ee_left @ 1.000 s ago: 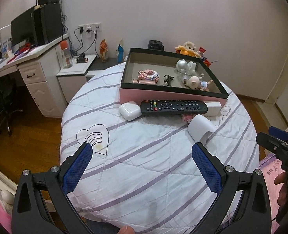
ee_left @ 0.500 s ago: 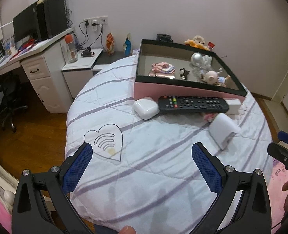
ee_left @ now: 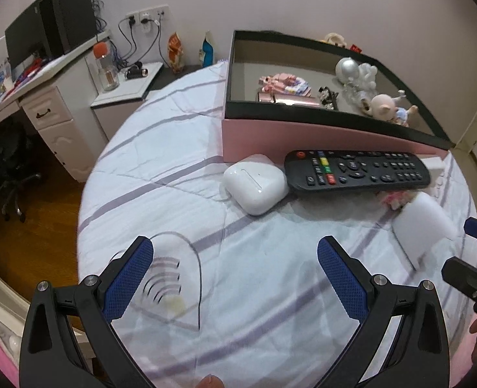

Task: Organize rigid objects
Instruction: 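Close the left gripper on the white earbuds case while the right grasps the white plug adapter, then carry the earbuds case and plug adapter into the box and release both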

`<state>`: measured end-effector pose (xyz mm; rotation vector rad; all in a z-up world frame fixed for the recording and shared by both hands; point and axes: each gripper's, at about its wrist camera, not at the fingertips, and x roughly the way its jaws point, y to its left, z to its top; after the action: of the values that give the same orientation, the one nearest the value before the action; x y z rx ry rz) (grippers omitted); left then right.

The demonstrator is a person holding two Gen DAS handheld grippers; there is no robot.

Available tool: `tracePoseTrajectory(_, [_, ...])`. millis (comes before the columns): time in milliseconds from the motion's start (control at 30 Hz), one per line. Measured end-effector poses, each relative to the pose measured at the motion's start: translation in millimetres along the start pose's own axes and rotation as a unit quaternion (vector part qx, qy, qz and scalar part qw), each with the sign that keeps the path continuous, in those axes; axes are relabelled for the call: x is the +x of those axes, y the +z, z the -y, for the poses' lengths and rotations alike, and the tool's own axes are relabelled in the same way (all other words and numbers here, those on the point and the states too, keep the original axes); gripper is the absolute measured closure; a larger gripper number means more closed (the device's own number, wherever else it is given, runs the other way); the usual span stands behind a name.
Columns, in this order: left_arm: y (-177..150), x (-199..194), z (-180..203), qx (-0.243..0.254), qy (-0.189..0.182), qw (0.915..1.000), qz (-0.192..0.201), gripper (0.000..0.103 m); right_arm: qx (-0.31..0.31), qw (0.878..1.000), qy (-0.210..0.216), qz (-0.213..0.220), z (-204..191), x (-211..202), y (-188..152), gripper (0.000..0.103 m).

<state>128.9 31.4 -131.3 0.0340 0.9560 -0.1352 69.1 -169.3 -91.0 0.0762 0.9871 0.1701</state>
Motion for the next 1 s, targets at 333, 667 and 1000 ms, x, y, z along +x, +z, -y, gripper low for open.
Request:
tracePoseTrajectory(333, [20,32,3,-0.003,-0.008,1.0,-0.001,0.0,0.007,1.0,-0.005,-0.013,3,36,7,0.0])
tracePoseTrajectory(667, [27,38,-2,0.016,-0.014,0.9997,0.01,0.014,-0.007,1.0,-0.025,0.011,-6,41,4,0.029])
tracePoseTrajectory(1000, [19,24,-23,-0.014,-0.039,0.999,0.018,0.052,0.013,1.0,-0.009,0.015,2,32,-1,0.029])
